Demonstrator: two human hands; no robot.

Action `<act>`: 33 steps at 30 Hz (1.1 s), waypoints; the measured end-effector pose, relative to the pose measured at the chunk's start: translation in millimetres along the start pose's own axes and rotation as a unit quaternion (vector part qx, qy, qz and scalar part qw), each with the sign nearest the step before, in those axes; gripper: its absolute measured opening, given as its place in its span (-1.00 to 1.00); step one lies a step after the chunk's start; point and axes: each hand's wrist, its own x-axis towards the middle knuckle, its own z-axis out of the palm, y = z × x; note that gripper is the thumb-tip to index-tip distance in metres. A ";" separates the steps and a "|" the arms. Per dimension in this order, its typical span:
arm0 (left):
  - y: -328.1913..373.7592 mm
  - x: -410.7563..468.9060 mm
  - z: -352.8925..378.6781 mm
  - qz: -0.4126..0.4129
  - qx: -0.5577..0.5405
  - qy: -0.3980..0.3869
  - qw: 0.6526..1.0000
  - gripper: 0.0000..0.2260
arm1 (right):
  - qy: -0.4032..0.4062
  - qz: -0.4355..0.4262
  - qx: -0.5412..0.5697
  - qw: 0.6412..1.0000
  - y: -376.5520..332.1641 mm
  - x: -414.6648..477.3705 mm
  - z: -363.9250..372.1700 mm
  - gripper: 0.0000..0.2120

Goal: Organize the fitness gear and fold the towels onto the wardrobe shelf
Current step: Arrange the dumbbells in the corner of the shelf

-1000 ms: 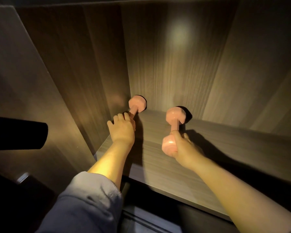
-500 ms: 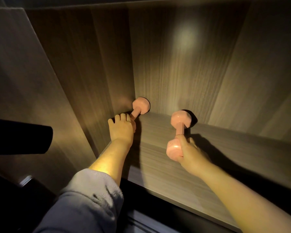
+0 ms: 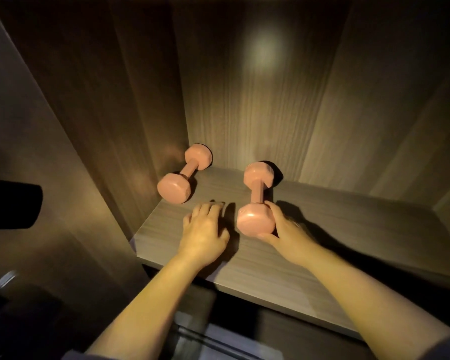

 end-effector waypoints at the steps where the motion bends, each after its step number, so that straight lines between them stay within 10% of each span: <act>1: 4.3 -0.3 -0.1 0.014 -0.022 -0.006 1.000 -0.46 | 0.001 0.005 0.000 1.000 1.4 -0.5 0.2 -0.19; 17: 6.6 36.9 -23.9 -0.026 -0.154 -0.151 0.976 -0.51 | 0.022 0.007 -0.074 0.997 -26.9 27.8 21.3 -0.24; 33: 9.3 28.8 -9.0 -0.107 -0.202 -0.056 0.972 -0.39 | -0.018 -0.030 -0.167 0.985 -17.4 33.7 30.5 -0.42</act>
